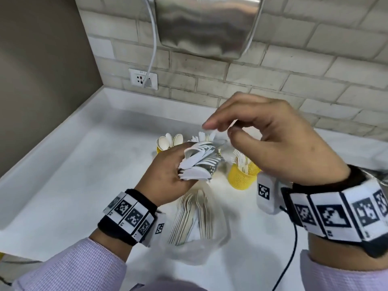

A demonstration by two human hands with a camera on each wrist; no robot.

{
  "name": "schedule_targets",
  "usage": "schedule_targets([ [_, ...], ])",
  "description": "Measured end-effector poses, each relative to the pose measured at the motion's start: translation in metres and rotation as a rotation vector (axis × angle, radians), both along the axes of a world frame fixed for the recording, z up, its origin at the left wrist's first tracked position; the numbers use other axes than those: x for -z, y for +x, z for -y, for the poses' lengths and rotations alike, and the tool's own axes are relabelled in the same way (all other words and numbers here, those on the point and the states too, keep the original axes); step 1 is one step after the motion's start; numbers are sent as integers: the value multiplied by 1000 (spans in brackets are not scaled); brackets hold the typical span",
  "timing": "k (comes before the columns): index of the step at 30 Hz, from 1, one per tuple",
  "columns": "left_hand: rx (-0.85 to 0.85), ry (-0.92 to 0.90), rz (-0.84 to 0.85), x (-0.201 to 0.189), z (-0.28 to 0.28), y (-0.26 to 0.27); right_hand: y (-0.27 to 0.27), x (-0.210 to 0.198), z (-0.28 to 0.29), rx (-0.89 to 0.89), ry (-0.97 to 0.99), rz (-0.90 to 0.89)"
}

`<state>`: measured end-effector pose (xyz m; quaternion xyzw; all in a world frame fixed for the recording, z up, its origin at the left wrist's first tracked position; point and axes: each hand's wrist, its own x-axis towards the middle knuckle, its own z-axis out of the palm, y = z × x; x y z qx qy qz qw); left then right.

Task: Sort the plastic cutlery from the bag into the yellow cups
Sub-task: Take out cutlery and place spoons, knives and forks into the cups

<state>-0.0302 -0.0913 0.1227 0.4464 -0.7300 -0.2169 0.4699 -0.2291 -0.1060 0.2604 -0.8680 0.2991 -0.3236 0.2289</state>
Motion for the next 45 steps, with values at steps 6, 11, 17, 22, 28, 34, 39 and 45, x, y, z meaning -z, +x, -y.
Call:
schedule_targets([
  [6,-167,-14,194,14,7,12,22,0,2,42,-163,-472],
  [11,-283,-56,351,13,7,11,41,10,4,157,-239,-667],
  [17,-292,91,364,12,7,8,48,28,15,208,-398,-680],
  [22,-195,234,145,13,4,9,41,34,26,226,-552,-418],
  [28,-30,313,-129,1,-3,-2,32,36,40,200,46,-5],
  [34,6,322,-144,3,-7,-5,29,33,41,130,324,406],
  [39,-14,382,-156,5,-7,-6,27,23,44,125,481,787],
  [45,7,431,-240,2,-7,-3,13,1,43,99,435,1167],
])
